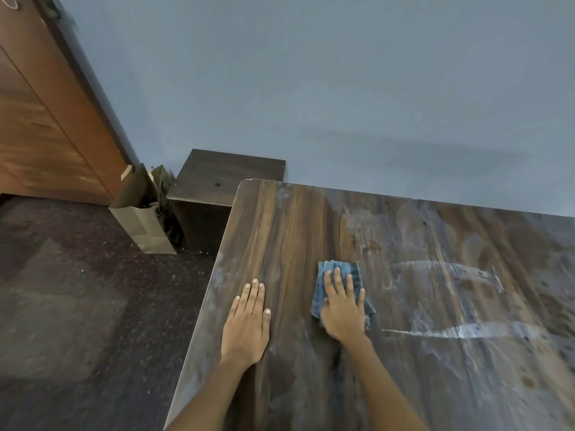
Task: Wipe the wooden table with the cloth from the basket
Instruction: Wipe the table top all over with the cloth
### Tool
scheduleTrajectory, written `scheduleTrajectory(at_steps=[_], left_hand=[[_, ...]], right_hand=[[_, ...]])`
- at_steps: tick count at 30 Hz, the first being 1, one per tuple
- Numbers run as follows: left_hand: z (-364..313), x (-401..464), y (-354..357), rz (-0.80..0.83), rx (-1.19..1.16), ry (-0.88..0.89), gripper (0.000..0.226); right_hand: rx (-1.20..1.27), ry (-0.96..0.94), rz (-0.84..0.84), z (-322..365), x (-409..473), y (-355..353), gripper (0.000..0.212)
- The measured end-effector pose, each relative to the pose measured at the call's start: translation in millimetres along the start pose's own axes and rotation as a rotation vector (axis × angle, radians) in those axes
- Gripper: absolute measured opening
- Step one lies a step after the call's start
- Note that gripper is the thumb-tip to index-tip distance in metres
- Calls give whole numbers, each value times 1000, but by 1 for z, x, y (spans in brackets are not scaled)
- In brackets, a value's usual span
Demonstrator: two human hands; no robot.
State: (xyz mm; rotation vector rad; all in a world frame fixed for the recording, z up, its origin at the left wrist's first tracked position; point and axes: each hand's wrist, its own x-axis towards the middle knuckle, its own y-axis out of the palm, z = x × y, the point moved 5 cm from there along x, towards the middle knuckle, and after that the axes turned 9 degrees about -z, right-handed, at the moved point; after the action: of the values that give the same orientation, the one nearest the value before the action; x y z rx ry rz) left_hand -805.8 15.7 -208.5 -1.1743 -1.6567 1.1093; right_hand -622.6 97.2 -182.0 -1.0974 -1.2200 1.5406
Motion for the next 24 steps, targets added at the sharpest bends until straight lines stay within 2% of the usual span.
scheduleTrajectory(at_steps=[2, 6, 8, 11, 13, 16, 18, 20, 22, 24], left_hand=[[0, -6, -1, 15, 11, 0, 53], [1, -16, -2, 14, 23, 16, 53], [2, -22, -3, 16, 28, 22, 53], [4, -31, -5, 39, 4, 0, 52], [3, -36, -8, 45, -12, -12, 52], [0, -40, -9, 52, -42, -13, 52], [1, -40, -7, 52, -46, -23, 53], [2, -41, -5, 27, -45, -7, 59], [1, -42, -3, 8, -44, 32, 67], [3, -43, -2, 10, -75, 42, 70]], right_hand=[[50, -77, 1, 31, -14, 4, 60], [21, -416, 11, 52, -88, 27, 63], [9, -425, 46, 31, -108, 25, 64], [7, -289, 24, 3, -92, 12, 64], [5, -217, -12, 2, -64, 7, 65], [53, -151, 27, 28, -39, 7, 58], [102, -210, 17, 49, -45, 8, 59], [125, -349, 55, 64, -68, 13, 57], [145, -486, 88, 65, -95, 17, 63], [75, -544, 38, 47, -105, 16, 66]])
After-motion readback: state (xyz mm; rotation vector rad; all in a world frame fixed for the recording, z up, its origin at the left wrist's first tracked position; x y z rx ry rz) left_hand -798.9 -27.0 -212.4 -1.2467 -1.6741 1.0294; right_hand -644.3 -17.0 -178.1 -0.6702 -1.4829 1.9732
